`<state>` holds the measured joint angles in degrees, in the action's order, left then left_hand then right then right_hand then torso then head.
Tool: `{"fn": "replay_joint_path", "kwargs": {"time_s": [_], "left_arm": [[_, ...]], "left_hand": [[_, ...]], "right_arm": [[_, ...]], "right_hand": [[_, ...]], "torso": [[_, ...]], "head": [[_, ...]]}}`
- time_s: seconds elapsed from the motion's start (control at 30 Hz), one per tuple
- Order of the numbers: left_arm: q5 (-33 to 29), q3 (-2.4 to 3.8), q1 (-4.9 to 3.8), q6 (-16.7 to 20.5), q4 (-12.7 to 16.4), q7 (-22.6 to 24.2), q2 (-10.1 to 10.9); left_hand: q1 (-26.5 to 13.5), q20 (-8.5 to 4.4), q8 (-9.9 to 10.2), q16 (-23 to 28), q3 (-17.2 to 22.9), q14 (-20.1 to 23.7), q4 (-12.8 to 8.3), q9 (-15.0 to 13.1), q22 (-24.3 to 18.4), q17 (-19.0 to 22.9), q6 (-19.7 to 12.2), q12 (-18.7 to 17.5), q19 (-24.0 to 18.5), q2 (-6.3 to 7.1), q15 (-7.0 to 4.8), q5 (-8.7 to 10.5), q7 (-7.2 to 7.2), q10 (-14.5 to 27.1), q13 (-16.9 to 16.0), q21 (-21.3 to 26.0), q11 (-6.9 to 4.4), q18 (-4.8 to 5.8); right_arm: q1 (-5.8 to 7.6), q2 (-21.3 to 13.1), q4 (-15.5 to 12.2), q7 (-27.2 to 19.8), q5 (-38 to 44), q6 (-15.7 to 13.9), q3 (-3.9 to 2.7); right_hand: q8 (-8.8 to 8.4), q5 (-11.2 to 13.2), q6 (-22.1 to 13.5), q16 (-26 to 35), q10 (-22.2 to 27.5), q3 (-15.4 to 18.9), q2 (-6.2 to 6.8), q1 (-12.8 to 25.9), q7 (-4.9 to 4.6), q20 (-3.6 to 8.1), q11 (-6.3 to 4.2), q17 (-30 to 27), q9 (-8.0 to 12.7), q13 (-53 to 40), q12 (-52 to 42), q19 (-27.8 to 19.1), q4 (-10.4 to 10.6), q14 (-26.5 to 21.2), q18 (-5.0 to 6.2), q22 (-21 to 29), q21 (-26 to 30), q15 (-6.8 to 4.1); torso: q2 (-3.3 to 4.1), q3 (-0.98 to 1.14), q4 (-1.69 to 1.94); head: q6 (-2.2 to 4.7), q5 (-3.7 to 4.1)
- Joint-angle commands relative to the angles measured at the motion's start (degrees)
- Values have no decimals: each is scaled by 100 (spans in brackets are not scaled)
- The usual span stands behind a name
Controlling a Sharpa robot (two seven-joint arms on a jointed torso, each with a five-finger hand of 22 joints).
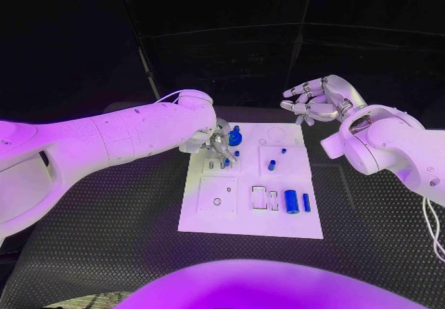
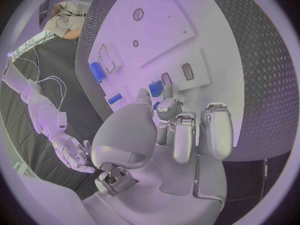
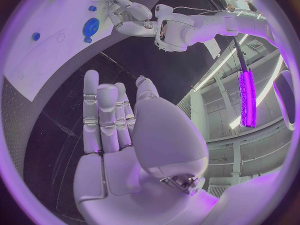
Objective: Assemble the parts on the task board
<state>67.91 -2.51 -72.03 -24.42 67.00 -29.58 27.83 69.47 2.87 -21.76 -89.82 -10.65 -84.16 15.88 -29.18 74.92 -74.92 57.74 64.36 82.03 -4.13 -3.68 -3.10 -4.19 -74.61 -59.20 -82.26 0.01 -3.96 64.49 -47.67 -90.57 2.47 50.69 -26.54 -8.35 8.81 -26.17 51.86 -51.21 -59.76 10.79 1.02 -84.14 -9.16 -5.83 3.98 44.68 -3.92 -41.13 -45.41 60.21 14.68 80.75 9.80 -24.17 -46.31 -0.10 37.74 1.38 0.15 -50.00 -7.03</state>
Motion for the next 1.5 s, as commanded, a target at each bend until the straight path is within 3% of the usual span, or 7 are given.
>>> {"fn": "replay_joint_path", "kwargs": {"time_s": [0.03,0.43,0.77,0.87,0.9,1.1,1.5], "left_arm": [[-35,1,-7,-84,-3,-50,-11],[-674,-1,-7,-98,-53,-35,-1],[-1111,-1,-7,183,-13,-3,76],[-1219,-2,-7,326,46,-3,148],[-1261,-2,-7,378,71,-5,177],[-1523,-4,-5,819,313,-23,424],[-1635,-10,144,2042,1048,-20,996]], "left_hand": [[82,25,20,-18,54,-584,0,-15,100,-1508,-4,-30,-10,-17,40,28,3,35,29,-6,5,86],[879,8,58,-18,636,-584,-372,-119,99,-1508,-43,-89,-30,-348,14,23,41,66,50,10,-35,80],[1525,-38,55,-18,1410,-584,-816,-223,104,-1508,-92,-195,-43,-393,-31,16,91,104,97,24,-84,77],[1452,-36,-3,-18,1902,-584,-848,-330,109,-1508,-130,-256,-47,-239,-13,17,72,82,138,32,-66,78],[1291,-42,-63,-18,2380,-584,-849,-435,118,-1508,-159,-291,-47,-3,-30,-13,33,59,158,38,-48,72],[958,-32,-176,-18,3294,-584,-892,-611,124,-1508,-189,-279,-48,357,-16,34,73,5,137,57,-85,73],[526,-45,-372,-18,4215,-584,-1039,-850,197,-1508,-228,-71,-4,724,-36,30,98,-145,-76,37,-99,85]], "right_arm": [[11,11,0,-44,29,33,-5],[11,43,44,-42,43,42,-5],[10,55,78,-27,66,65,-5],[10,57,90,-22,68,77,-5],[10,58,96,-21,68,81,-5],[10,54,126,-18,69,106,-4],[9,-5,164,-25,69,142,-3]], "right_hand": [[31,-33,-43,27,38,17,3,-78,-3,-5,16,9,1,10,6,37,-4,-40,74,9,22,-5],[39,-86,-46,45,50,-14,-16,-146,-2,-1,12,18,2,35,9,53,-18,-35,75,24,44,-9],[48,-197,-47,66,61,-44,-21,-192,-3,4,12,32,2,67,12,71,-13,-28,74,39,69,-9],[49,-211,-47,71,62,-46,-20,-194,-3,5,12,30,2,71,13,73,-11,-29,74,41,72,-9],[49,-211,-47,71,62,-46,-20,-194,-3,5,12,30,2,71,13,73,-11,-29,74,41,72,-9],[50,-226,-47,86,65,-47,-18,-195,-4,5,12,19,2,75,14,74,-7,-32,74,43,76,-8],[51,-236,-49,115,70,-46,-14,-190,-6,6,15,-7,2,80,16,73,0,-40,73,45,81,-5]], "torso": [[2,0,-3],[1,-2,0],[-4,3,5],[-5,4,10],[-7,6,14],[-25,16,42],[-63,41,116]], "head": [[0,4],[0,2],[0,-12],[0,-13],[0,-12],[0,3],[0,59]]}}
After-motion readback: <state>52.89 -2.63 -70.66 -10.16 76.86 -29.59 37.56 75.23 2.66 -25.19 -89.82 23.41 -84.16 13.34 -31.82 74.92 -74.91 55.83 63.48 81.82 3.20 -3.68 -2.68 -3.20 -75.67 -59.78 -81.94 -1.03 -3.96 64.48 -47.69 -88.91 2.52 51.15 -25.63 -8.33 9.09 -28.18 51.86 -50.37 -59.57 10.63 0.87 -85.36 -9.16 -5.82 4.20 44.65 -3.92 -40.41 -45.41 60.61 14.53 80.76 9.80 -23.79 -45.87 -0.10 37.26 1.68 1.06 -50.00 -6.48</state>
